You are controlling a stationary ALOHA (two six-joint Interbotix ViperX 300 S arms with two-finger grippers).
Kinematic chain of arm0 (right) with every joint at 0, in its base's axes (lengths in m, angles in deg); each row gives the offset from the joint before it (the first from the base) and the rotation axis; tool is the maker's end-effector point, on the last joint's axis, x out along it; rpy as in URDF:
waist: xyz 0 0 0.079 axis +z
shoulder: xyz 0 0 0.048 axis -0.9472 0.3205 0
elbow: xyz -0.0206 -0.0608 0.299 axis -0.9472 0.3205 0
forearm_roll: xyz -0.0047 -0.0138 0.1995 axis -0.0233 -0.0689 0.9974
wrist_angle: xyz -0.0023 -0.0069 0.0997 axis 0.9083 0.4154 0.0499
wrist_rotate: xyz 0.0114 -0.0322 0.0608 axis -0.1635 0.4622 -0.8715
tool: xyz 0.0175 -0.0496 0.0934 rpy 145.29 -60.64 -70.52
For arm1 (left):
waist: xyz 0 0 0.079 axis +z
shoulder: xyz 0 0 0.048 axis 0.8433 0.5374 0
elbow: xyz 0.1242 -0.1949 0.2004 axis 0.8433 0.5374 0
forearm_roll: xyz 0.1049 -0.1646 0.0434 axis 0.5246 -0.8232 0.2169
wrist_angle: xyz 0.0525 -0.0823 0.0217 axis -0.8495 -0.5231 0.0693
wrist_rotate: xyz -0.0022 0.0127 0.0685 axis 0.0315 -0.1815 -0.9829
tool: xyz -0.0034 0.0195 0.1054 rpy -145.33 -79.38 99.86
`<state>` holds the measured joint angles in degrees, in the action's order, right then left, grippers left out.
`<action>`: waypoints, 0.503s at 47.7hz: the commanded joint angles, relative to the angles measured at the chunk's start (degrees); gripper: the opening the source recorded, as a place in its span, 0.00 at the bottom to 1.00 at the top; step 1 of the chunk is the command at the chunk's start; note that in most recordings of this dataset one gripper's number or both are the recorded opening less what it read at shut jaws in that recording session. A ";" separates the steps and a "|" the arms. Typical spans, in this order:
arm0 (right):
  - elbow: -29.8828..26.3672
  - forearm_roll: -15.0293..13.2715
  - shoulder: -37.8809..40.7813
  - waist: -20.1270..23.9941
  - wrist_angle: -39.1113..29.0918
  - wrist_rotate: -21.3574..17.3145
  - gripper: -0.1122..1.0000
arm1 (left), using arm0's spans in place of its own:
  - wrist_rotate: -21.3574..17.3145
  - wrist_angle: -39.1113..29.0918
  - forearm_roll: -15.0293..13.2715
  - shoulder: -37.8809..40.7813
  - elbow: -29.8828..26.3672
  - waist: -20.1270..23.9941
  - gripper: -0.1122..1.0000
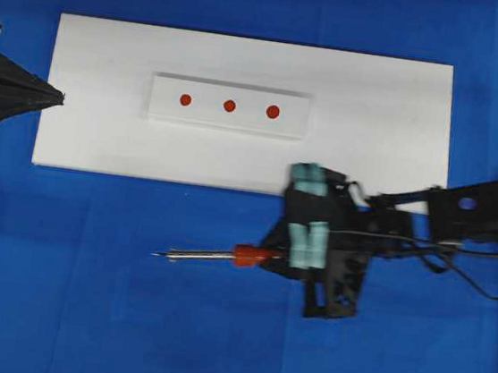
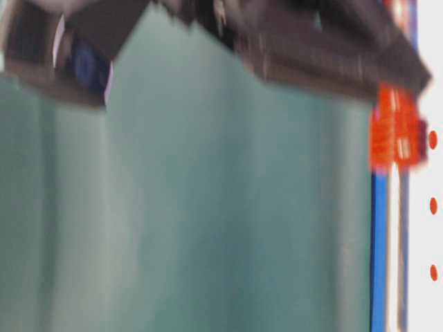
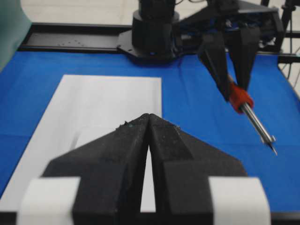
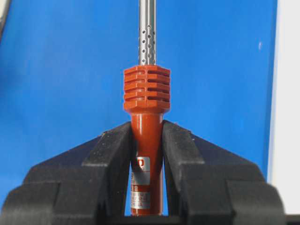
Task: Touch the tip of the soldering iron to the mark.
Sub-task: 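Carry the iron down and lay it on the blue table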
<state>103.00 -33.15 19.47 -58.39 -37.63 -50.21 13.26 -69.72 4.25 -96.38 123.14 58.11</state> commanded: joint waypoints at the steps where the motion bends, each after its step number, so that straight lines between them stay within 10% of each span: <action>1: -4.48 -0.35 1.58 -0.09 0.44 0.09 0.16 | 0.00 0.62 -0.09 0.35 -0.79 0.09 0.10; 24: -8.17 -0.79 6.33 -0.44 0.18 0.09 0.16 | 0.00 0.44 0.00 0.44 -0.70 0.09 0.10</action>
<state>95.88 -33.85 25.89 -58.74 -38.33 -50.21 13.26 -69.72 4.16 -96.38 123.14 58.02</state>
